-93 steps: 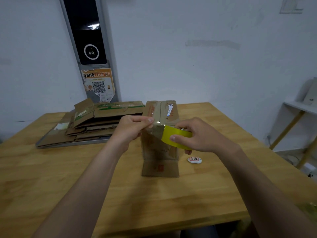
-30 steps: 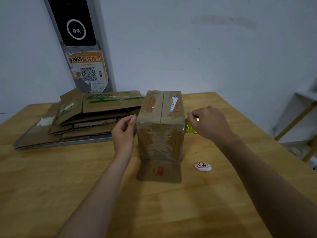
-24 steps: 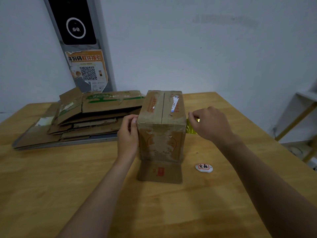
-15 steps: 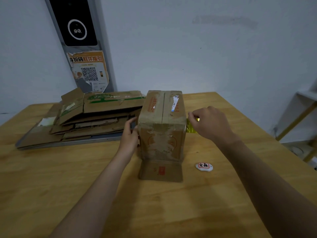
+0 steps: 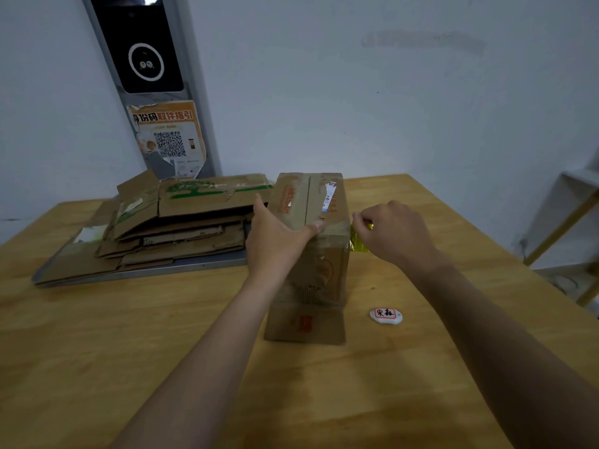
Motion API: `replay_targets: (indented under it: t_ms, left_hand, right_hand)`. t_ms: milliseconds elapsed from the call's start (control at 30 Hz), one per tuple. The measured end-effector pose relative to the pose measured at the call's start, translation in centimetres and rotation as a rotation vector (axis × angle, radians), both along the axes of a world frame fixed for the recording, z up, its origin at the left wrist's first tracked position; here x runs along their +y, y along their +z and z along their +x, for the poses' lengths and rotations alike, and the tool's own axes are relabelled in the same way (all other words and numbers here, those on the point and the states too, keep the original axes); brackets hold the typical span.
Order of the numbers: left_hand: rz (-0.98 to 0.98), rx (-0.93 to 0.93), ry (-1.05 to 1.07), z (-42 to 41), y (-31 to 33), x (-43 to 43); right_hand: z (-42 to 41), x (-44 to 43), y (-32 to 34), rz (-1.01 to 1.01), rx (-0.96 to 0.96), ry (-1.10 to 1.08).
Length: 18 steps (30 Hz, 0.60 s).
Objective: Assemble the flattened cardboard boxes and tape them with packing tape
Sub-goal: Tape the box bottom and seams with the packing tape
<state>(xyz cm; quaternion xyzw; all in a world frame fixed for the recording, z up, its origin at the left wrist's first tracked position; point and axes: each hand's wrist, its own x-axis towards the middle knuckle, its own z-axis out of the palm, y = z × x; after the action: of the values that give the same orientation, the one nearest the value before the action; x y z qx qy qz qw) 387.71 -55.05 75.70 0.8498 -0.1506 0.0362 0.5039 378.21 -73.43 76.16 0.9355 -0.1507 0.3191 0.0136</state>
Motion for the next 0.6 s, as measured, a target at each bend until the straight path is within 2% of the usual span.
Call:
replay_targets:
  t_ms: [133, 367, 600]
  left_hand:
    - [-0.085, 0.050, 0.024, 1.3, -0.1, 1.1]
    - [-0.466, 0.322, 0.021, 3.5, -0.7, 3.5]
    - [-0.492, 0.267, -0.021, 3.7, -1.5, 3.6]
  right_hand:
    - [0.1, -0.1, -0.2, 0.024, -0.008, 0.014]
    - [0.3, -0.3, -0.2, 0.081, -0.002, 0.016]
    - [0.3, -0.2, -0.1, 0.070, 0.003, 0.022]
